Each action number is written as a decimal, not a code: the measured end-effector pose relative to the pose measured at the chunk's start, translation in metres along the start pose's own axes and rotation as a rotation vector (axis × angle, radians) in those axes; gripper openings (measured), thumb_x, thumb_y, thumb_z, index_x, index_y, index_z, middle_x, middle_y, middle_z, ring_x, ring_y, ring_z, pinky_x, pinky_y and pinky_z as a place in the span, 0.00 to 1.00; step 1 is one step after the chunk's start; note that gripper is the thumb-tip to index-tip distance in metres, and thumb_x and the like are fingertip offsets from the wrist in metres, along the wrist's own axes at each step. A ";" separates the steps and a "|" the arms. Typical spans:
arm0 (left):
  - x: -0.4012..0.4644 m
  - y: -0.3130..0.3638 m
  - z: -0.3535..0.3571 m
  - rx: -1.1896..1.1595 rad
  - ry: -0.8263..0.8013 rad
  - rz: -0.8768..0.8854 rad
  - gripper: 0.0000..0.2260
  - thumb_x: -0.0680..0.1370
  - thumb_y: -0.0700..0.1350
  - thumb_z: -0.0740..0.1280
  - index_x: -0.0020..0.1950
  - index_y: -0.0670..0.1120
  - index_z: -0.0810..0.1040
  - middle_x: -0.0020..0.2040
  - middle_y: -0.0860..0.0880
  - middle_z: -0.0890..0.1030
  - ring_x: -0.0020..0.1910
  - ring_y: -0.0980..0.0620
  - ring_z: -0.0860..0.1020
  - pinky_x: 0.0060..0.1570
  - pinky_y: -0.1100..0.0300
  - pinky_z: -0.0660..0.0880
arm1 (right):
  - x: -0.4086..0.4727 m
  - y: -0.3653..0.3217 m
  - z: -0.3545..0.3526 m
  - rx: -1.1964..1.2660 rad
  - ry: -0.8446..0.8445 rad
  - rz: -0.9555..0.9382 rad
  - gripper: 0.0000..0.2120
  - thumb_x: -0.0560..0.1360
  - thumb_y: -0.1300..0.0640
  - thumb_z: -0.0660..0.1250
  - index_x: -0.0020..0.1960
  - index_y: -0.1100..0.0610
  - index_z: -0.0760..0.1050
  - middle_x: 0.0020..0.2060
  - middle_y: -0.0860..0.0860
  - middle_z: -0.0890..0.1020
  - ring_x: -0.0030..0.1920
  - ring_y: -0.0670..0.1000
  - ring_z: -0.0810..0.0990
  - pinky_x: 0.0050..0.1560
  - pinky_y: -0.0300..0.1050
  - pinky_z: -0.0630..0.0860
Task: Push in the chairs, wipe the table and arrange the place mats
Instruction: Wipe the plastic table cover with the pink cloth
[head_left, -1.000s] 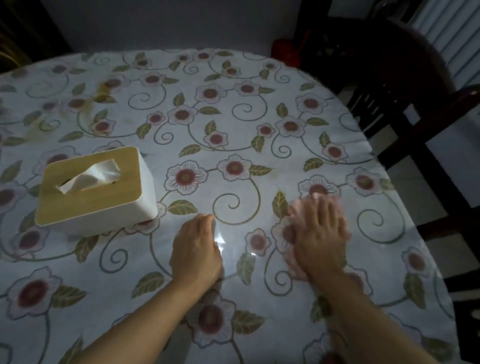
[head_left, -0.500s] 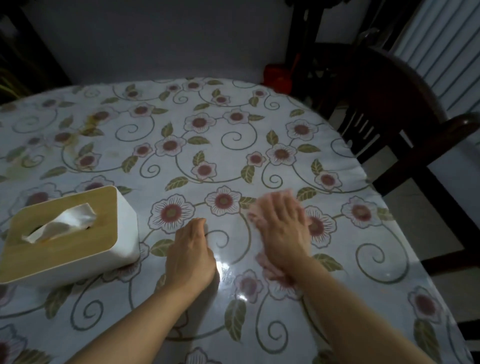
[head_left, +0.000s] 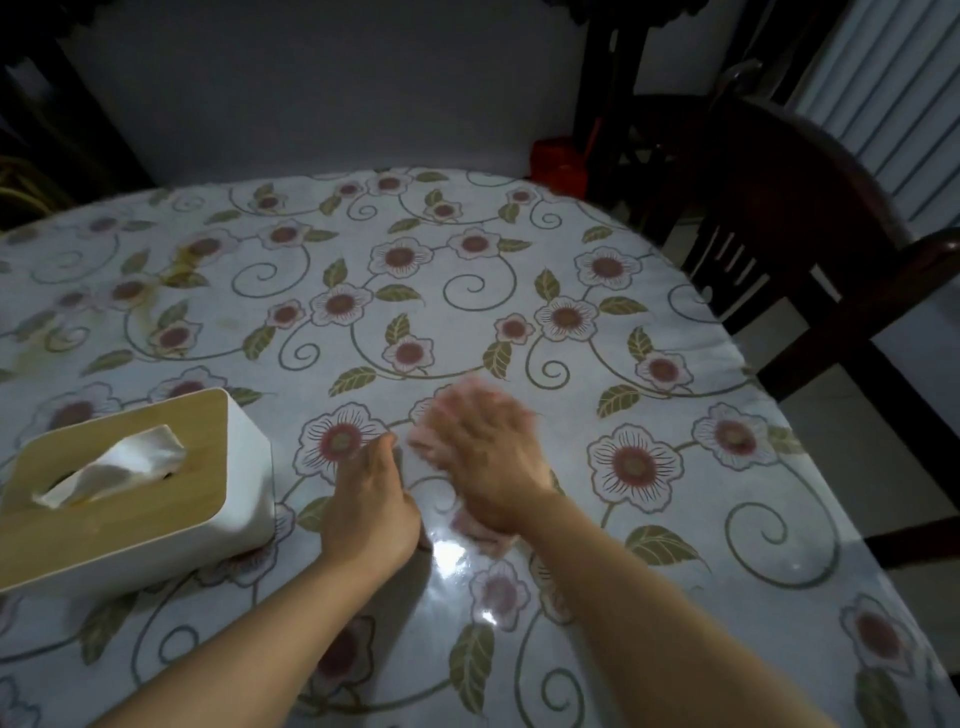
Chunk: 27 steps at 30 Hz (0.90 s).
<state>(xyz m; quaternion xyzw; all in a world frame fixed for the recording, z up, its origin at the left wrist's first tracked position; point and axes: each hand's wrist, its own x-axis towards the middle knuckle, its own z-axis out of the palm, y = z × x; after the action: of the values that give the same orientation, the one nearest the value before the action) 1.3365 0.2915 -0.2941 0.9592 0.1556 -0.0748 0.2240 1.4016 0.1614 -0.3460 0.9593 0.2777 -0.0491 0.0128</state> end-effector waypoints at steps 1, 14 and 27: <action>0.000 0.001 0.001 0.008 0.002 0.006 0.25 0.77 0.38 0.59 0.73 0.46 0.57 0.71 0.45 0.63 0.69 0.44 0.62 0.60 0.49 0.68 | -0.005 0.021 -0.001 -0.066 -0.006 0.125 0.41 0.73 0.44 0.61 0.77 0.52 0.42 0.76 0.60 0.44 0.74 0.66 0.43 0.72 0.63 0.50; -0.025 0.002 0.023 0.114 -0.029 0.202 0.22 0.72 0.37 0.65 0.66 0.39 0.66 0.66 0.39 0.69 0.65 0.38 0.65 0.63 0.46 0.65 | -0.132 0.026 0.016 0.103 0.070 0.062 0.28 0.77 0.43 0.38 0.77 0.47 0.43 0.76 0.50 0.42 0.76 0.57 0.38 0.71 0.57 0.31; -0.107 0.019 0.039 0.098 -0.136 0.307 0.17 0.75 0.40 0.62 0.63 0.46 0.67 0.67 0.46 0.68 0.66 0.44 0.64 0.62 0.48 0.69 | -0.228 -0.019 0.021 0.117 0.096 0.148 0.33 0.77 0.44 0.55 0.77 0.49 0.44 0.77 0.57 0.49 0.76 0.63 0.47 0.73 0.62 0.47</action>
<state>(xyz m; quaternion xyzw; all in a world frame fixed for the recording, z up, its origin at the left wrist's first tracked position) 1.2391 0.2298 -0.2983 0.9742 -0.0119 -0.1118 0.1957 1.1978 0.0554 -0.3441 0.9776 0.2030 -0.0184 -0.0530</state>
